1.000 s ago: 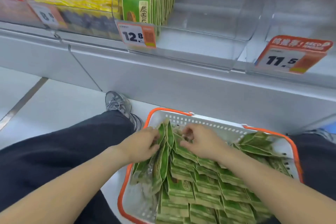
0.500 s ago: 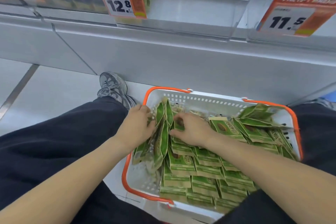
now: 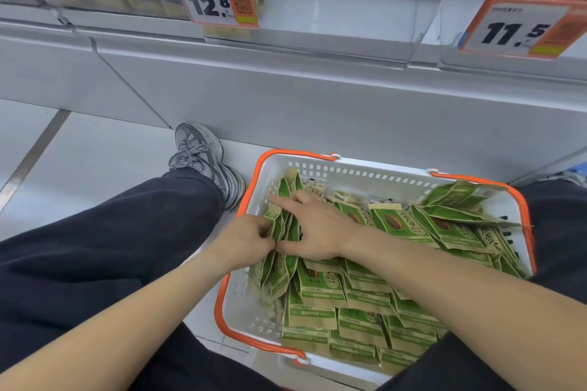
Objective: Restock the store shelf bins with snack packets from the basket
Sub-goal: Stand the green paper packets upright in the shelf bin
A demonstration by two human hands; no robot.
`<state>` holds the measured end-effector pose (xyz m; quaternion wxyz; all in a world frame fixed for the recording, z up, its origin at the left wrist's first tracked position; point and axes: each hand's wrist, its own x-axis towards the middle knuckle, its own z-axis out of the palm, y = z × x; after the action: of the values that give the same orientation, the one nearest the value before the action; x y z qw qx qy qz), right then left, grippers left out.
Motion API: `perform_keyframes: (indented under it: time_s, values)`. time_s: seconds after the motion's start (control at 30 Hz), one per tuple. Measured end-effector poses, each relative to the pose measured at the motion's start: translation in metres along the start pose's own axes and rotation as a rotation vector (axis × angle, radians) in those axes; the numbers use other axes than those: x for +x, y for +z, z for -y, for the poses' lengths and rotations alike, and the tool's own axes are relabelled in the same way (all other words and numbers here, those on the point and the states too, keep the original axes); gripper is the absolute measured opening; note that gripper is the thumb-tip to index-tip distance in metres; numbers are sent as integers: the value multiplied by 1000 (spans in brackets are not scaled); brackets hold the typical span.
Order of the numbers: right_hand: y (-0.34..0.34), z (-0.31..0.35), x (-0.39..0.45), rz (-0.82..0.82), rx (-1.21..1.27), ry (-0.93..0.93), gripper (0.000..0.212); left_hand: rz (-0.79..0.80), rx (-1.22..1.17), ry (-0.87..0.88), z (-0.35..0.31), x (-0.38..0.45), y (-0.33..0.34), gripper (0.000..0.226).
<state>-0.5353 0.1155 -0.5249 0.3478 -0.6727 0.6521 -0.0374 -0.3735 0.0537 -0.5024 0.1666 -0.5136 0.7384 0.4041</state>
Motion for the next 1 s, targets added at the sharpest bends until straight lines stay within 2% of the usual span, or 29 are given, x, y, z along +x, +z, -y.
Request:
perform_keyframes:
  time_s: [0.1,0.2,0.3,0.43,0.53,0.57,0.67,0.77,0.9,1.0]
  values:
    - [3,2,0,-33,15,19,70,48,-54,-10,1,0,-1,28]
    - [8,8,-1,-134,80,54,59,-33,-122,22,2,-1,6,23]
    - [5,10,0,-199,110,85,49,-156,-77,69,4,-3,12,18]
    - [-7,7,-2,-203,105,130,41,-166,-215,20,8,-2,19,40]
    - [-12,7,-6,-209,118,136,40,-126,-312,11,10,6,19,45]
    - [-13,6,-7,-199,110,132,41,-92,-267,26,10,8,18,46]
    - [-14,5,-14,-191,82,95,43,-37,86,102,8,16,16,54]
    - [-18,3,-22,-199,111,135,41,63,171,129,9,24,16,76]
    - [-31,-6,-30,-196,303,266,42,144,-69,146,10,32,8,110]
    - [-41,-20,-38,-184,437,358,44,132,-320,148,-2,32,8,105]
